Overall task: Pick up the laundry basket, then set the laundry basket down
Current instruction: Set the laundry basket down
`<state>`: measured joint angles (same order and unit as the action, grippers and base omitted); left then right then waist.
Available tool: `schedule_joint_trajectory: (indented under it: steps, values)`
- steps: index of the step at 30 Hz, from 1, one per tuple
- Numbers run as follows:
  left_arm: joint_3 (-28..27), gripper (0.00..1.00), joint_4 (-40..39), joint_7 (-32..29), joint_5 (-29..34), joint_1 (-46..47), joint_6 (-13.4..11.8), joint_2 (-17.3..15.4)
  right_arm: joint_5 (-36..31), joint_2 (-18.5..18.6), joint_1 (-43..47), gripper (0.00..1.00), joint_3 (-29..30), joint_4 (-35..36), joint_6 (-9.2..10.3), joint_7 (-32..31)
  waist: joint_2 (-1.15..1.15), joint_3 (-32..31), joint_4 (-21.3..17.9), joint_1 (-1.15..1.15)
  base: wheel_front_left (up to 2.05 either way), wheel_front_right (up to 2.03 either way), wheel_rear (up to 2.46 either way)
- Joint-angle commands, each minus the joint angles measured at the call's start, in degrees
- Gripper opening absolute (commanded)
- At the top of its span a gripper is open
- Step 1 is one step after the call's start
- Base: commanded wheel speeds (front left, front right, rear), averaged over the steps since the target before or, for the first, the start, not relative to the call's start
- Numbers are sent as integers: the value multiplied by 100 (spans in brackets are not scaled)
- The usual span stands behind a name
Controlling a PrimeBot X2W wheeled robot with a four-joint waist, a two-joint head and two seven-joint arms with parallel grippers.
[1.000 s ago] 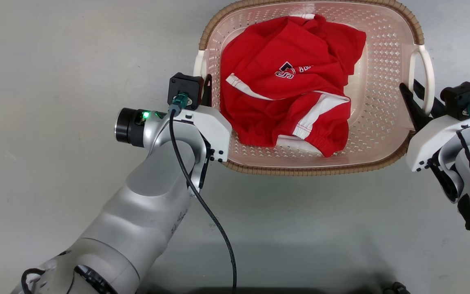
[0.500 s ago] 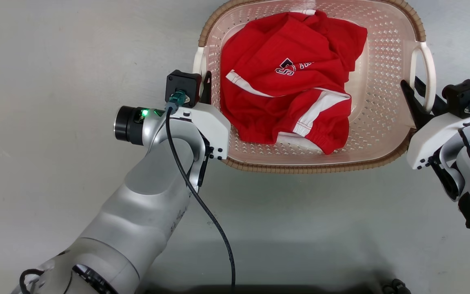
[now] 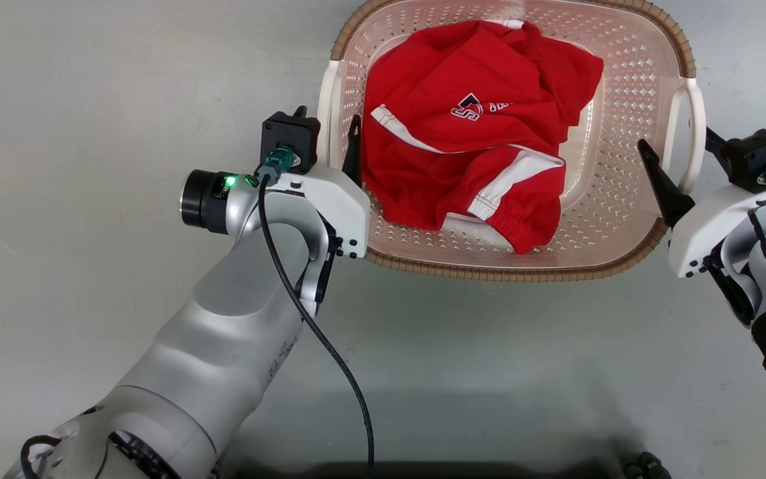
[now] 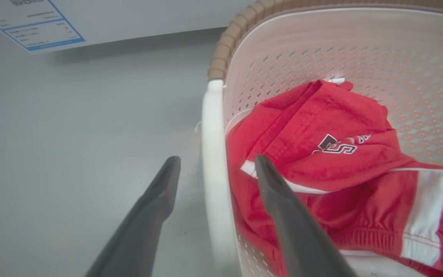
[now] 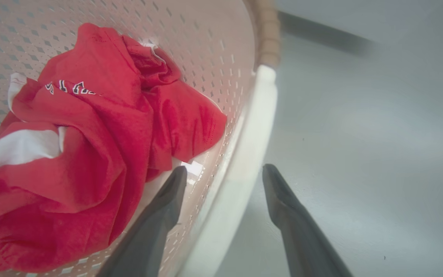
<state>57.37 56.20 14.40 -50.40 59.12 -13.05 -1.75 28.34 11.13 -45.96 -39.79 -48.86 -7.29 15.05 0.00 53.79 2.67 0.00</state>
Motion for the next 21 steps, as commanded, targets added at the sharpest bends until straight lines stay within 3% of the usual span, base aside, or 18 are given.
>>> schedule_joint_trajectory:
  steps: [1, 14, 21]
  values:
    - [-40, 100, -82, 60, -46, -66, -63, -113, -62, 9, 278, 100, -43, 63, -20, -5, 0, 2, -3, 0, 0, 0, 0]
    - [257, 100, -180, 60, -361, -1, -121, -113, -133, -28, 280, 100, 75, 166, -20, -5, 0, -11, -20, 0, 0, 0, 0]
    - [218, 100, -217, 60, -375, -96, -158, -113, -172, -23, 320, 100, 204, 186, -20, -5, 0, -316, 1, 0, 0, 0, 0]
